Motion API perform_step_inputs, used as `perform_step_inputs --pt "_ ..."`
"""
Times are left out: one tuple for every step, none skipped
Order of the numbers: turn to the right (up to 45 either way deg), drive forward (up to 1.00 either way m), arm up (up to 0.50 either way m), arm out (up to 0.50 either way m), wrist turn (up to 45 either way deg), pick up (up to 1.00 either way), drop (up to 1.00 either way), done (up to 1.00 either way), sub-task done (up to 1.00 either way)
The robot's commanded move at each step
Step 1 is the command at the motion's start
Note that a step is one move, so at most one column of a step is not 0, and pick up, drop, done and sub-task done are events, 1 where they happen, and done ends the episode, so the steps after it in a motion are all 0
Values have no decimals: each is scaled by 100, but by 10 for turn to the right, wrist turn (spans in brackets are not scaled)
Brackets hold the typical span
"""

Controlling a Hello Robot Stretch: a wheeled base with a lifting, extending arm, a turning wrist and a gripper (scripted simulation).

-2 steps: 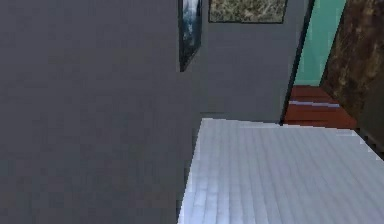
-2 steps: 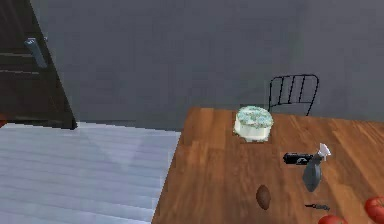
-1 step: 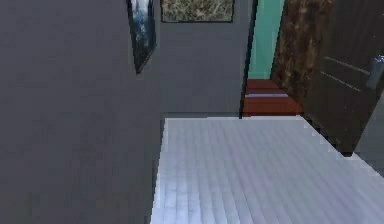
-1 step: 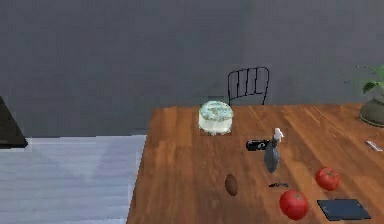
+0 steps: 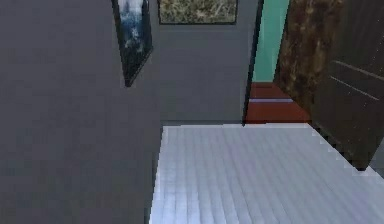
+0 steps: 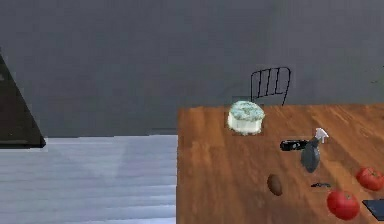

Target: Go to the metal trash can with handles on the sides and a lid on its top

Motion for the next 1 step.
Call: perform_step_inputs --pt "240 0 0 0 0 0 0 0 0"
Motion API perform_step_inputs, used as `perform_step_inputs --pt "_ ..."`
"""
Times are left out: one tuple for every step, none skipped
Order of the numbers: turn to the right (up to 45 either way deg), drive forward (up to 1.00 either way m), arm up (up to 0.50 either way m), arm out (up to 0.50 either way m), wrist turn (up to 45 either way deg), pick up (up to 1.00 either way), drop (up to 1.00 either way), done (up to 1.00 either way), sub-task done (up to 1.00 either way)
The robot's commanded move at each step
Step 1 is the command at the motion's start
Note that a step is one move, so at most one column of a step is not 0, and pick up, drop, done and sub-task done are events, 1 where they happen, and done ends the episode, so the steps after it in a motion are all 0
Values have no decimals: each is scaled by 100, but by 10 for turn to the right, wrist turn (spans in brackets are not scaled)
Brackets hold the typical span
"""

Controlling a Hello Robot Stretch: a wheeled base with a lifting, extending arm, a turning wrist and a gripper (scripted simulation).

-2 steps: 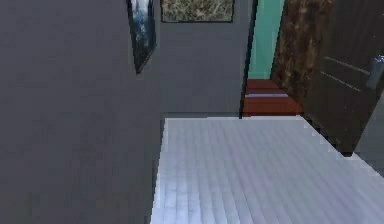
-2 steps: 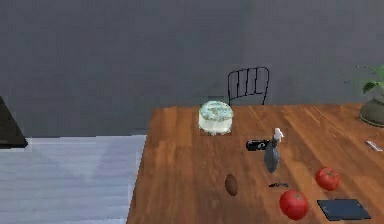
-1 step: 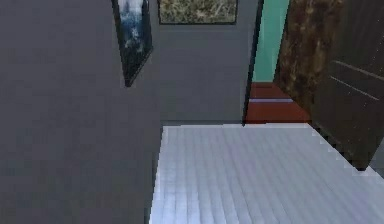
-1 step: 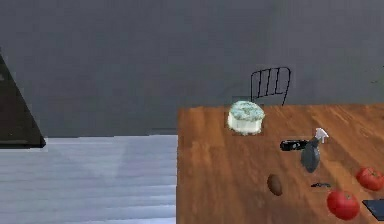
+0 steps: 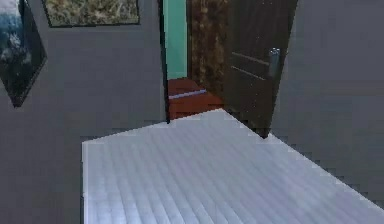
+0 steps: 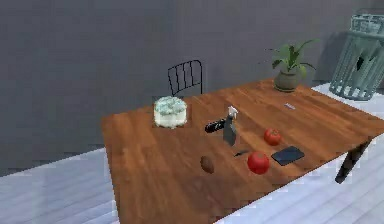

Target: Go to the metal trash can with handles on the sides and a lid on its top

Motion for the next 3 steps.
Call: perform_step_inputs --pt "0 100 0 0 0 0 0 0 0" --pt "0 100 0 0 0 0 0 0 0" --pt "60 0 0 0 0 0 0 0 0"
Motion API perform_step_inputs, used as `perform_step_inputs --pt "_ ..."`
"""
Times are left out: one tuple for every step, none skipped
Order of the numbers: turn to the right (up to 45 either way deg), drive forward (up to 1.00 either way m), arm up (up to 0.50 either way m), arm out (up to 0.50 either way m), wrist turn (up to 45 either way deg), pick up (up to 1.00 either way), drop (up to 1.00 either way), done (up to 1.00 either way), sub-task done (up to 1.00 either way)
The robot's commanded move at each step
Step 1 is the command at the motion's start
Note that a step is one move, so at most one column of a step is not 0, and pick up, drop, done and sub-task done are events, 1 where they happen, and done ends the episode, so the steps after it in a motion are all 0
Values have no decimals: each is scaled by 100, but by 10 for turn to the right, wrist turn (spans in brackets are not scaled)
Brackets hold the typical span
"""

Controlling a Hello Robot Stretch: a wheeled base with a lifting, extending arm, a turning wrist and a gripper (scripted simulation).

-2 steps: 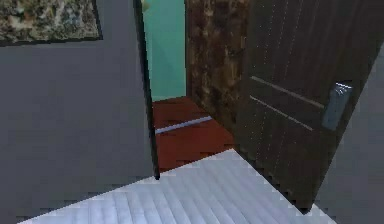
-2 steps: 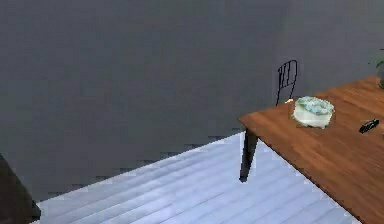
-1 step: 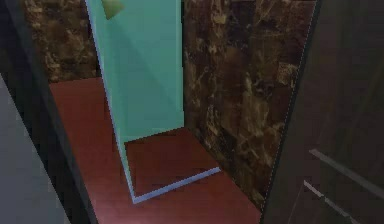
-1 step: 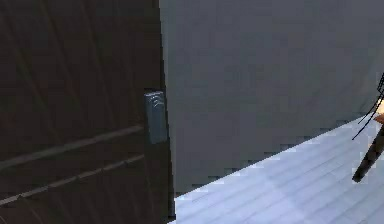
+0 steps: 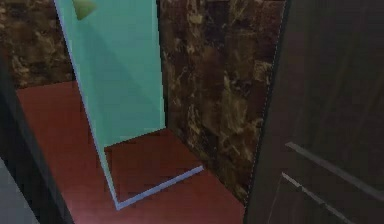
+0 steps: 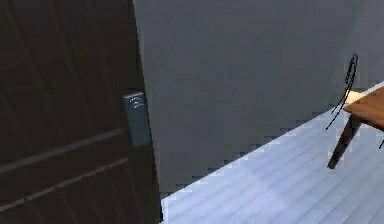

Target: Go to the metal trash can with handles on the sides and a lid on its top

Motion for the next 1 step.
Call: perform_step_inputs --pt "0 55 0 0 0 0 0 0 0"
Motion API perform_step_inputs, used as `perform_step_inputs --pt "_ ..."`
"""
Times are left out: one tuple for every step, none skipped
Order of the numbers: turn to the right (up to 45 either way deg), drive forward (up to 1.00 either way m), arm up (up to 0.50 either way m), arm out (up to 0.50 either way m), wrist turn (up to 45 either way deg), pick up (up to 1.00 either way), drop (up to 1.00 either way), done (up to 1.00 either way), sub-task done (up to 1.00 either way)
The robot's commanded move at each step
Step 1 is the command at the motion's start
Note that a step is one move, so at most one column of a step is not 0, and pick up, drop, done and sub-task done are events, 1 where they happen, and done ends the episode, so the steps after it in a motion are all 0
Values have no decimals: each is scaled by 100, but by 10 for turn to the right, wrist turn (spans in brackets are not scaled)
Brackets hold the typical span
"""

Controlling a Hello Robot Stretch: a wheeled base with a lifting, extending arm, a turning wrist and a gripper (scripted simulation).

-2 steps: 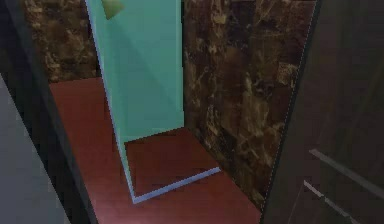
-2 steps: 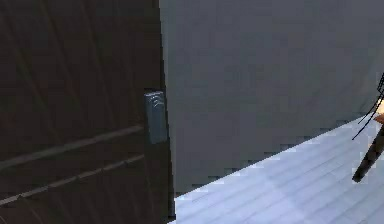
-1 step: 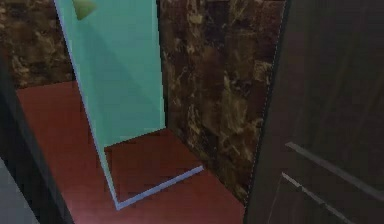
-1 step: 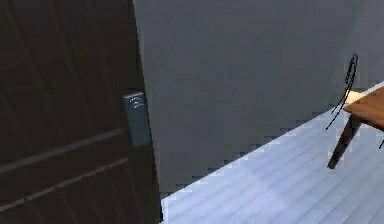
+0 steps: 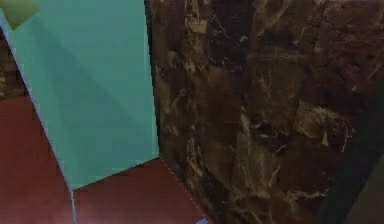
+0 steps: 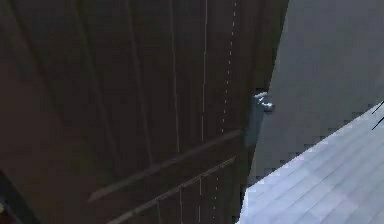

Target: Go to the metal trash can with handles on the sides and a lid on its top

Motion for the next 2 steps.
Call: perform_step_inputs --pt "-270 0 0 0 0 0 0 0 0" --pt "0 15 0 0 0 0 0 0 0"
